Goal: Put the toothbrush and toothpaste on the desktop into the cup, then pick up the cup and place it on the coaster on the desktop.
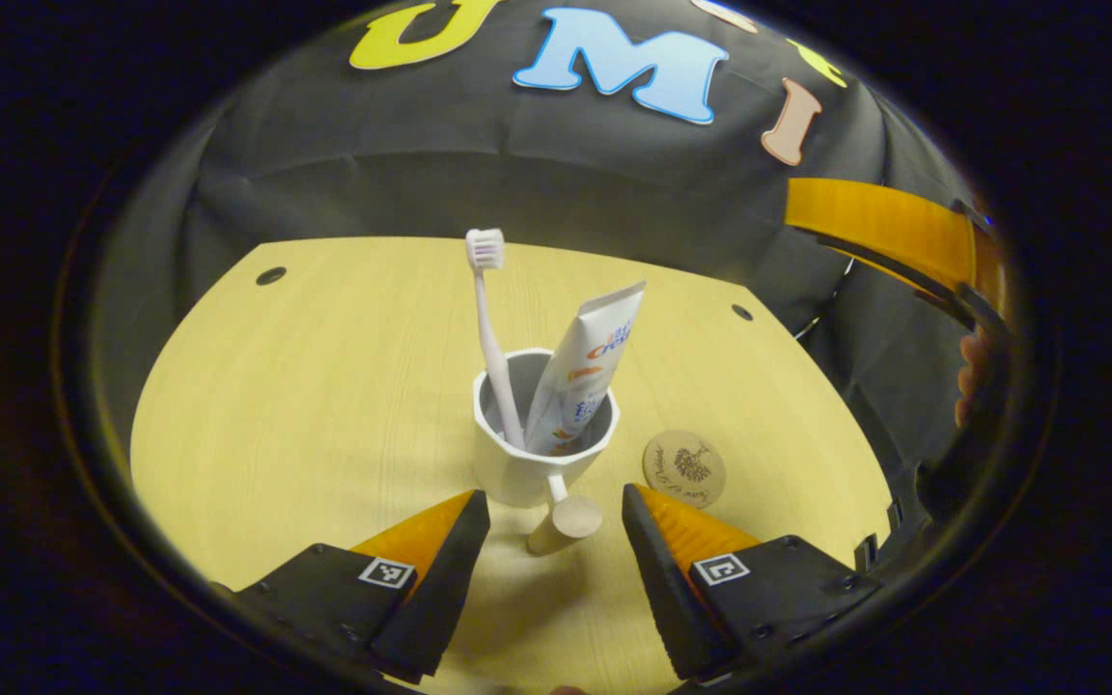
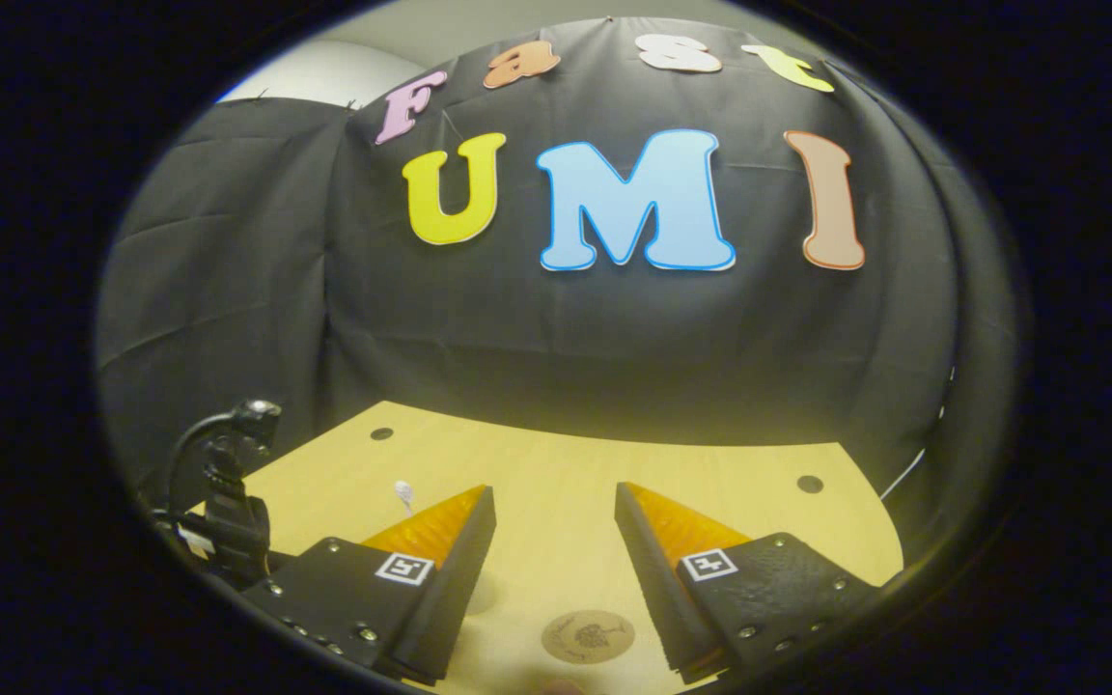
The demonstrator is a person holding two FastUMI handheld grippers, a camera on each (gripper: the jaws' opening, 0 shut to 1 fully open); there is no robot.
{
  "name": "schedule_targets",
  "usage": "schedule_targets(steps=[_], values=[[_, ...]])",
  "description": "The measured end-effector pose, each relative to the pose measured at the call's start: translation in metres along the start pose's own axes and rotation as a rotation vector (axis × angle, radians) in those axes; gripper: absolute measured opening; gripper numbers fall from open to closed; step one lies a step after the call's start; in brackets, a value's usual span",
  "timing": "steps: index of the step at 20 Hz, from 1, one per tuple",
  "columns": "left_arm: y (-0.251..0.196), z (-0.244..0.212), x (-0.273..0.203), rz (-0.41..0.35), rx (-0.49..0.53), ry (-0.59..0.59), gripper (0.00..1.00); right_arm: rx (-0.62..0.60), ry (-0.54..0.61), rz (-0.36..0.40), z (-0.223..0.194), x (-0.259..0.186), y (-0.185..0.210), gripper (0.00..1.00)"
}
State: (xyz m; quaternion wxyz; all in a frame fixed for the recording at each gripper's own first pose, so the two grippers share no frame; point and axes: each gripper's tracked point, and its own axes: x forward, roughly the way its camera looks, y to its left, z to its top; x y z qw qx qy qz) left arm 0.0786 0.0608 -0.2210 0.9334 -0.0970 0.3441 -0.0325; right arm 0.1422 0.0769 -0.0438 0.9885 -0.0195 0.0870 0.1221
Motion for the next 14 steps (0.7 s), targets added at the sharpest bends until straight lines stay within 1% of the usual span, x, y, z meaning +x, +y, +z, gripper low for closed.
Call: schedule_targets(steps=[3,4,5,8,9,10,12,14], values=[[0.000,-0.006,0.010,0.020,-0.029,0.065,0.91,0.008,0.018,-0.031,-0.008,-0.013,-0.018,0.78],[0.000,-0.006,0.013,0.025,-0.039,0.092,0.86,0.013,0.026,-0.041,-0.010,-0.014,-0.024,0.78],[0.001,-0.007,0.017,0.031,-0.047,0.109,0.87,0.018,0.031,-0.049,-0.012,-0.018,-0.030,0.78],[0.003,-0.005,0.023,0.057,-0.043,0.155,0.87,0.031,0.046,-0.071,-0.021,-0.029,-0.045,0.78],[0.004,-0.007,0.025,0.065,-0.036,0.175,0.81,0.035,0.052,-0.077,-0.024,-0.032,-0.050,0.78],[0.004,-0.010,0.026,0.076,-0.033,0.196,0.77,0.040,0.058,-0.081,-0.026,-0.034,-0.053,0.78],[0.006,-0.013,0.030,0.093,-0.032,0.241,0.83,0.055,0.070,-0.087,-0.032,-0.037,-0.060,0.78],[0.008,-0.014,0.033,0.106,-0.026,0.266,0.75,0.078,0.079,-0.089,-0.036,-0.039,-0.065,0.78]])
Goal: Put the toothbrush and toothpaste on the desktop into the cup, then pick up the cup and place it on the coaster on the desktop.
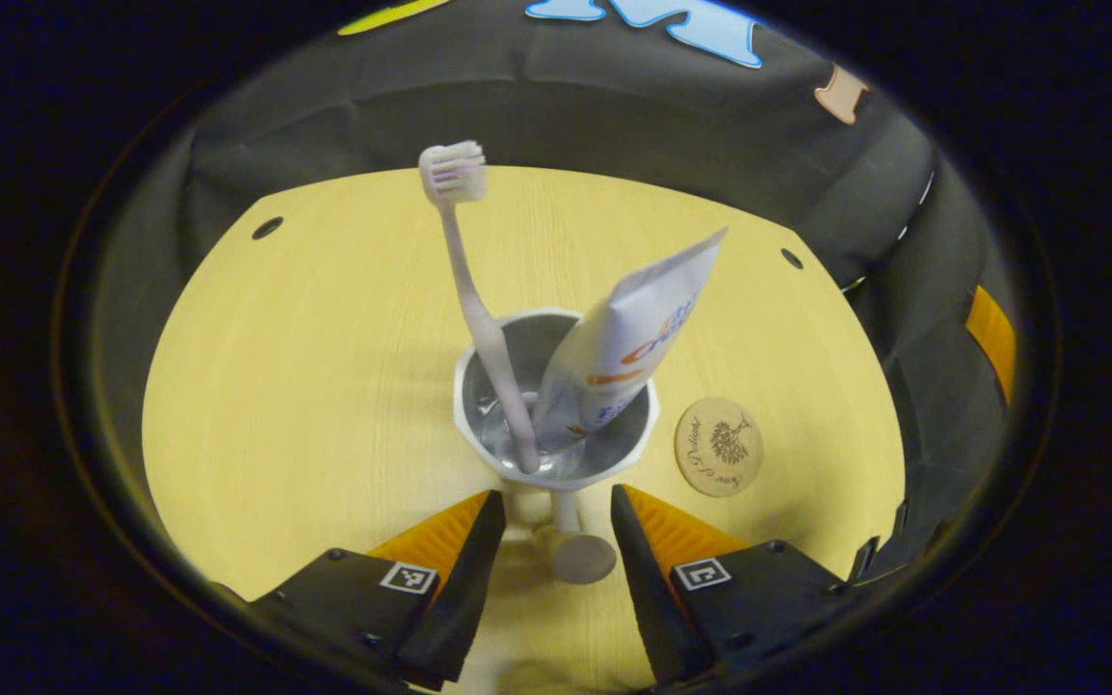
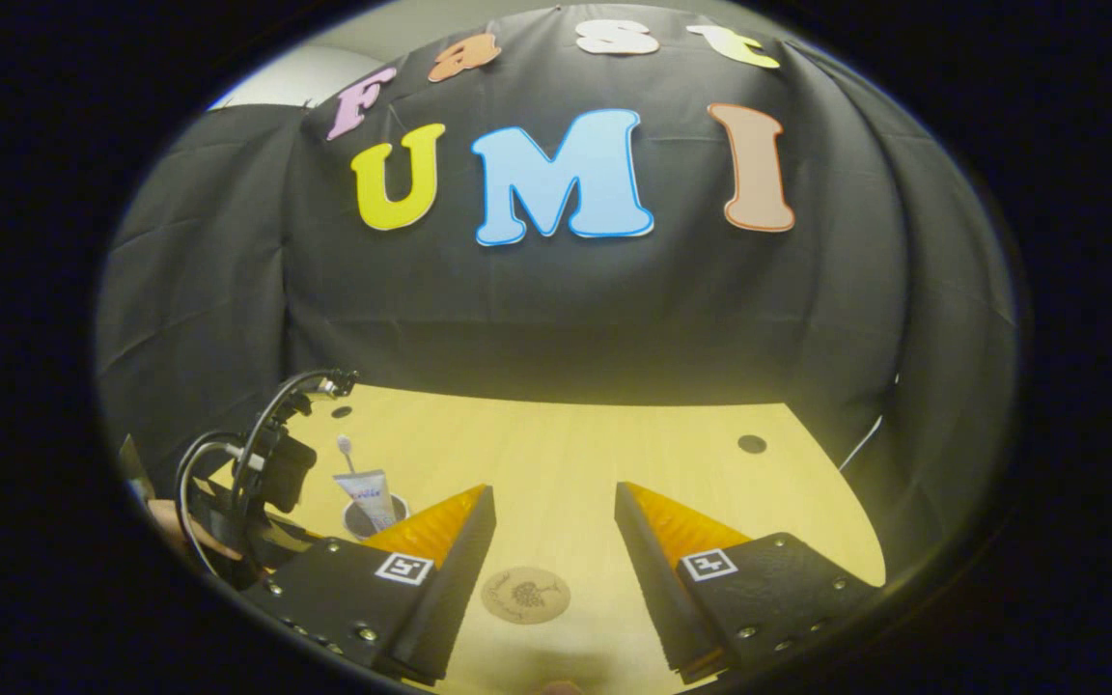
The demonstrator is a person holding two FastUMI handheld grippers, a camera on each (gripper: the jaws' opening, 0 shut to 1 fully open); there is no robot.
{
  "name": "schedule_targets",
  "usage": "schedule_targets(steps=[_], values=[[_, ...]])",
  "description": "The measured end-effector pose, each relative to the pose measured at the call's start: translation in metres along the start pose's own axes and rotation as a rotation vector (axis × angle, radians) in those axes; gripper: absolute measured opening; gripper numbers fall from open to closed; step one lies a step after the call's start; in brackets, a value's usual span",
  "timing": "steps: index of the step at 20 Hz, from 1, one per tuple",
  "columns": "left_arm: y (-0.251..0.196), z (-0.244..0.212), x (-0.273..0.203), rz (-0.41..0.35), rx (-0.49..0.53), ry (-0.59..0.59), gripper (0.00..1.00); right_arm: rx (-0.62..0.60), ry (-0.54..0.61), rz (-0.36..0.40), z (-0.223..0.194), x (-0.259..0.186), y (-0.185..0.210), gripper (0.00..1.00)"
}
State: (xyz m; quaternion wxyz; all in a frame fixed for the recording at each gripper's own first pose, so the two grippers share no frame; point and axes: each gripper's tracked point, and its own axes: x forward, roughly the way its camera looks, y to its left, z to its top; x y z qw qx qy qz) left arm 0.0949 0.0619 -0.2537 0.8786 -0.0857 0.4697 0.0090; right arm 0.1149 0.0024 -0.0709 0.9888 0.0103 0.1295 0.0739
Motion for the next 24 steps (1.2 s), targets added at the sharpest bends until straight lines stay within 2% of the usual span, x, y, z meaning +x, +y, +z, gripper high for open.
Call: schedule_targets(steps=[2,3,4,5,7,9,10,12,14,15,18,24], values=[[0.001,0.003,0.002,0.013,-0.001,0.020,0.72,0.020,0.009,0.003,-0.003,-0.001,-0.003,0.78],[0.003,0.004,0.004,0.021,-0.004,0.028,0.68,0.024,0.013,0.003,-0.005,-0.001,-0.004,0.78],[0.002,0.004,0.006,0.027,-0.012,0.042,0.69,0.027,0.016,0.003,-0.006,-0.002,-0.006,0.78],[0.003,0.004,0.007,0.032,-0.014,0.052,0.59,0.028,0.018,0.002,-0.007,-0.002,-0.007,0.78],[0.004,0.003,0.009,0.049,-0.014,0.067,0.65,0.030,0.022,0.000,-0.010,-0.002,-0.011,0.78],[0.003,0.002,0.011,0.061,-0.019,0.077,0.55,0.037,0.027,-0.003,-0.011,-0.003,-0.015,0.78],[0.002,0.002,0.011,0.065,-0.019,0.082,0.46,0.042,0.028,-0.004,-0.011,-0.003,-0.017,0.78],[0.001,-0.004,0.010,0.077,-0.004,0.106,0.39,0.051,0.029,-0.008,-0.011,-0.004,-0.021,0.78],[0.002,-0.006,0.011,0.097,0.007,0.121,0.39,0.058,0.032,-0.012,-0.012,-0.004,-0.025,0.78],[0.001,-0.007,0.012,0.099,0.012,0.124,0.34,0.061,0.033,-0.014,-0.012,-0.005,-0.026,0.78],[0.003,-0.007,0.010,0.106,0.009,0.114,0.35,0.070,0.037,-0.015,-0.013,-0.005,-0.030,0.78],[-0.002,-0.002,0.011,0.111,-0.007,0.055,0.28,0.071,0.035,-0.017,-0.013,-0.008,-0.036,0.78]])
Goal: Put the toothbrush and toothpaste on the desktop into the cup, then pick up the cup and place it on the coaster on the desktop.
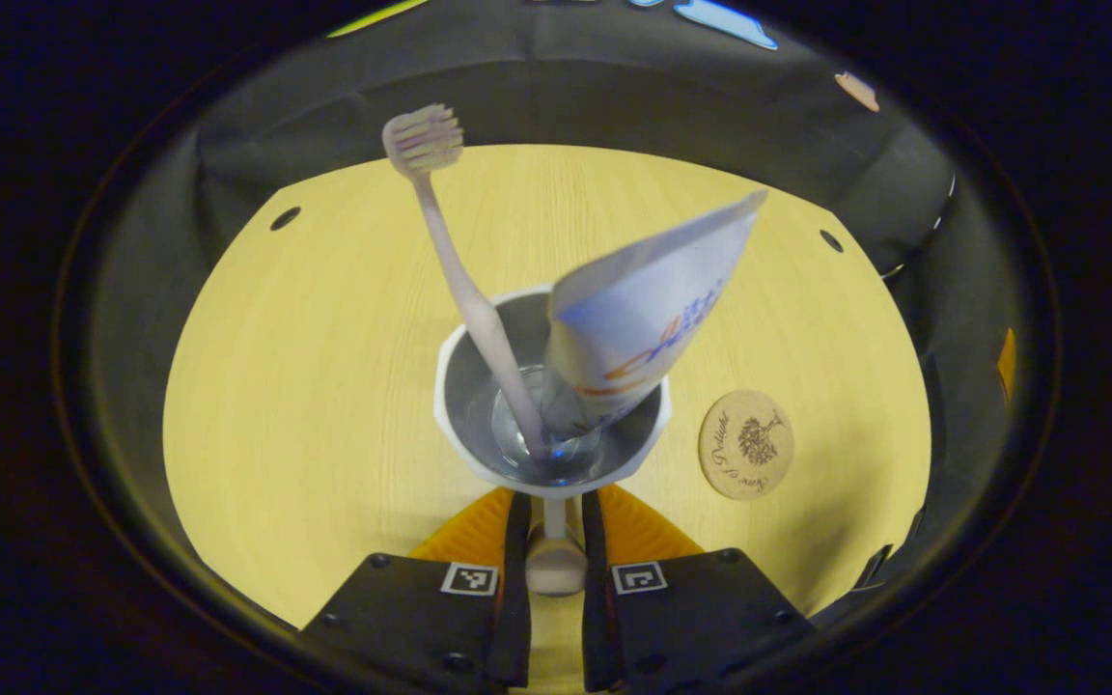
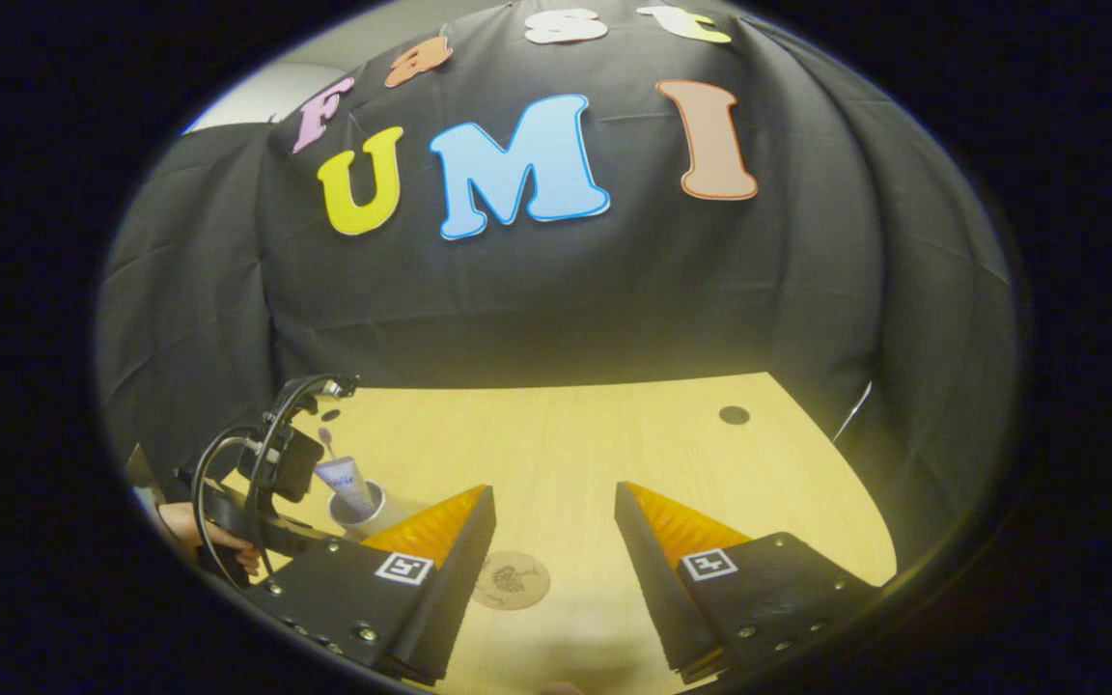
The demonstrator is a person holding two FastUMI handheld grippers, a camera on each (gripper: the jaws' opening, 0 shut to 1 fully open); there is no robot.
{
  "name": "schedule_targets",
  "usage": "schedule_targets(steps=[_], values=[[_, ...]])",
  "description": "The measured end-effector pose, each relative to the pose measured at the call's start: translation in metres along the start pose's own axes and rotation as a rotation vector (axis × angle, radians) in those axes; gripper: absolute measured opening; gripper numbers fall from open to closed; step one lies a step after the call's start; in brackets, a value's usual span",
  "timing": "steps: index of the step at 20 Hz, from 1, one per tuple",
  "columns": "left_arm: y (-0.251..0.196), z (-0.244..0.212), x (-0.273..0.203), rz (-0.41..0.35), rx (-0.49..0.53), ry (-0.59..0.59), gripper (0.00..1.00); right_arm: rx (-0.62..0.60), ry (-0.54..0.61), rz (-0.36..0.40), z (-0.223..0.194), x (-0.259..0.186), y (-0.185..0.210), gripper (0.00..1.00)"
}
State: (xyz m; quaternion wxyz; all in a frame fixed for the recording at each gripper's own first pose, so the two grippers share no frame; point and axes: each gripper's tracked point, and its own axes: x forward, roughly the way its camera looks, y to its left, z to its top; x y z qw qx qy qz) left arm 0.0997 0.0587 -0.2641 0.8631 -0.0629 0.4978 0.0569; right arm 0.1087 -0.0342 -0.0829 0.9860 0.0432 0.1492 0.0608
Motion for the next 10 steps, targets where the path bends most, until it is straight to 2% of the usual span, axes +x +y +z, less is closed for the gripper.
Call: schedule_targets(steps=[4,10], values=[[-0.016,0.005,-0.003,-0.023,0.009,-0.034,0.27,-0.001,-0.002,-0.002,0.000,-0.002,-0.004,0.78],[-0.065,0.006,-0.016,-0.081,0.074,-0.045,0.28,-0.003,-0.014,-0.016,0.002,-0.011,-0.016,0.78]])
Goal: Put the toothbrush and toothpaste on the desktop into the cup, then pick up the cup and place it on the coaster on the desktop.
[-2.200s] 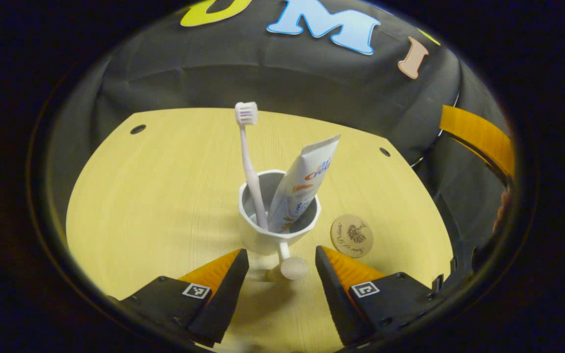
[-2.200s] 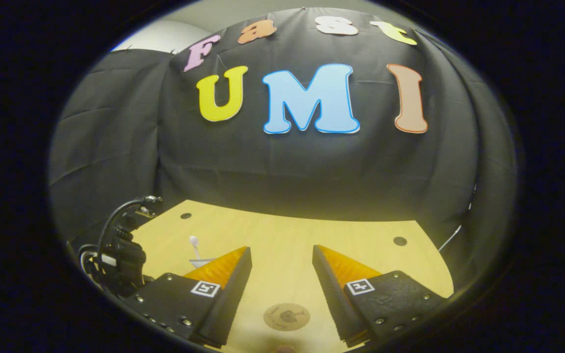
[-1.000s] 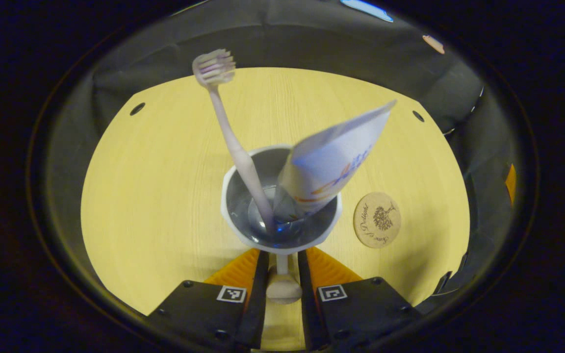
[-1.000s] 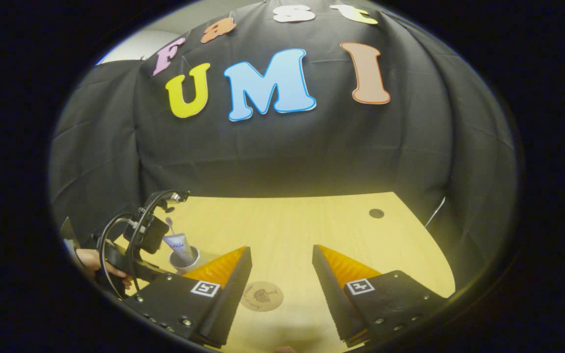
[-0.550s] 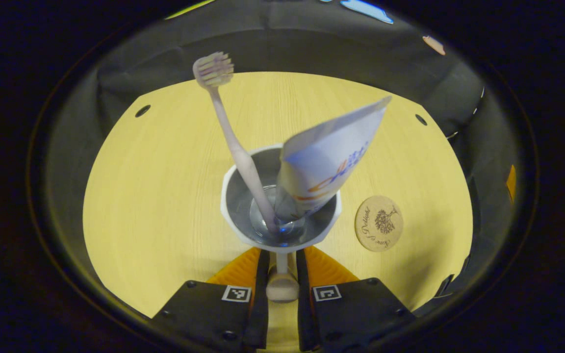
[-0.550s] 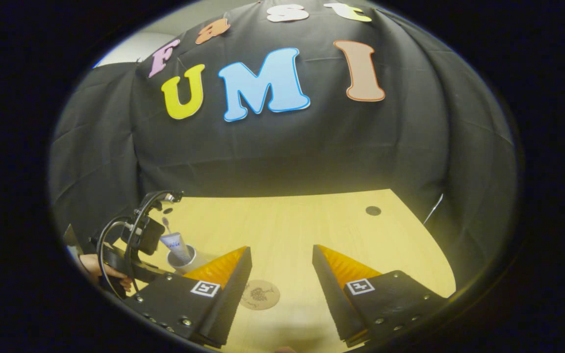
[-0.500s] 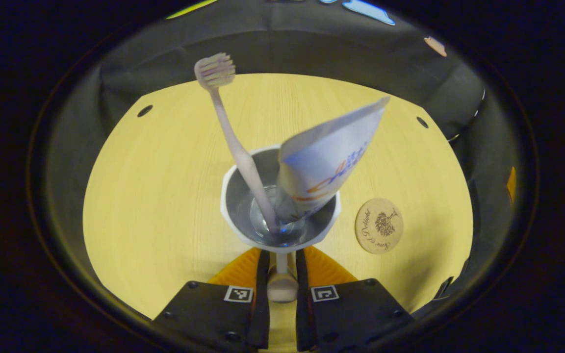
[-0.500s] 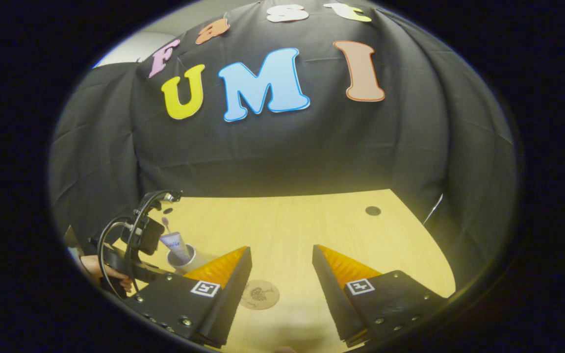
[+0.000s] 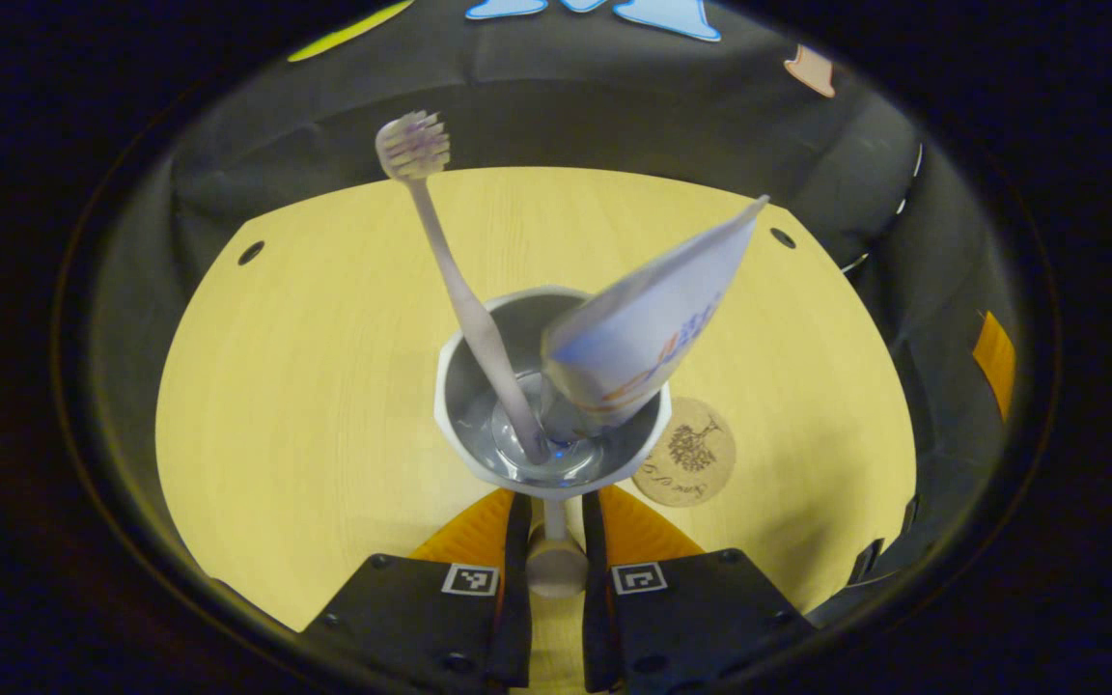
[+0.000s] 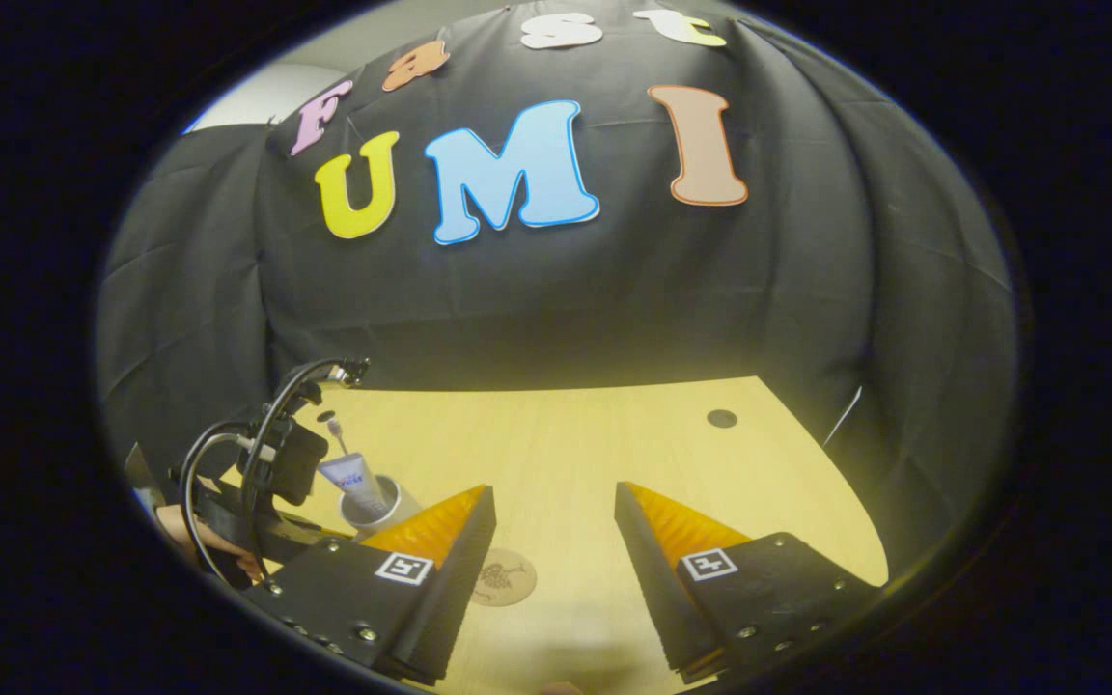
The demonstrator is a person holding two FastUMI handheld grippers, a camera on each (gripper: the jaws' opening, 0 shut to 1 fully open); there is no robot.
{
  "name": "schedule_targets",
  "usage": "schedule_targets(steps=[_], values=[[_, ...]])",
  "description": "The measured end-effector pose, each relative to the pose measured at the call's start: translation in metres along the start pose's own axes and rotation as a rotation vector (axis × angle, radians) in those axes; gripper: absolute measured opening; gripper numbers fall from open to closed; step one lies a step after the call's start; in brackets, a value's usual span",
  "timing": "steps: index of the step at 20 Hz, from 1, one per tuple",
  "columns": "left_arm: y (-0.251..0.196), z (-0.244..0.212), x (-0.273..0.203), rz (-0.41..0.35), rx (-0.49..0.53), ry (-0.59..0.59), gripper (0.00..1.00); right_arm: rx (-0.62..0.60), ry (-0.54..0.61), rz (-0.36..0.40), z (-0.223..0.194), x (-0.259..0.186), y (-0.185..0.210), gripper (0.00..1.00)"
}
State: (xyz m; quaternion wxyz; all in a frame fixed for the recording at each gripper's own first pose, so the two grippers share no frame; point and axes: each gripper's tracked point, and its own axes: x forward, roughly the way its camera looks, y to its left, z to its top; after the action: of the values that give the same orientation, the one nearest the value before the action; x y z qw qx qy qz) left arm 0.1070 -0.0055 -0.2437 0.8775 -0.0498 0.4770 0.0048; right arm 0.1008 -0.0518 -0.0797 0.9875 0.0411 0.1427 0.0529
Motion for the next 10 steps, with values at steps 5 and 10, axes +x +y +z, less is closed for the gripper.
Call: schedule_targets(steps=[5,10], values=[[-0.047,-0.004,0.004,-0.057,0.037,0.017,0.28,0.008,-0.001,-0.025,-0.003,-0.011,-0.019,0.78],[-0.076,-0.009,0.006,-0.078,0.070,0.039,0.27,0.027,0.002,-0.057,-0.008,-0.022,-0.043,0.78]])
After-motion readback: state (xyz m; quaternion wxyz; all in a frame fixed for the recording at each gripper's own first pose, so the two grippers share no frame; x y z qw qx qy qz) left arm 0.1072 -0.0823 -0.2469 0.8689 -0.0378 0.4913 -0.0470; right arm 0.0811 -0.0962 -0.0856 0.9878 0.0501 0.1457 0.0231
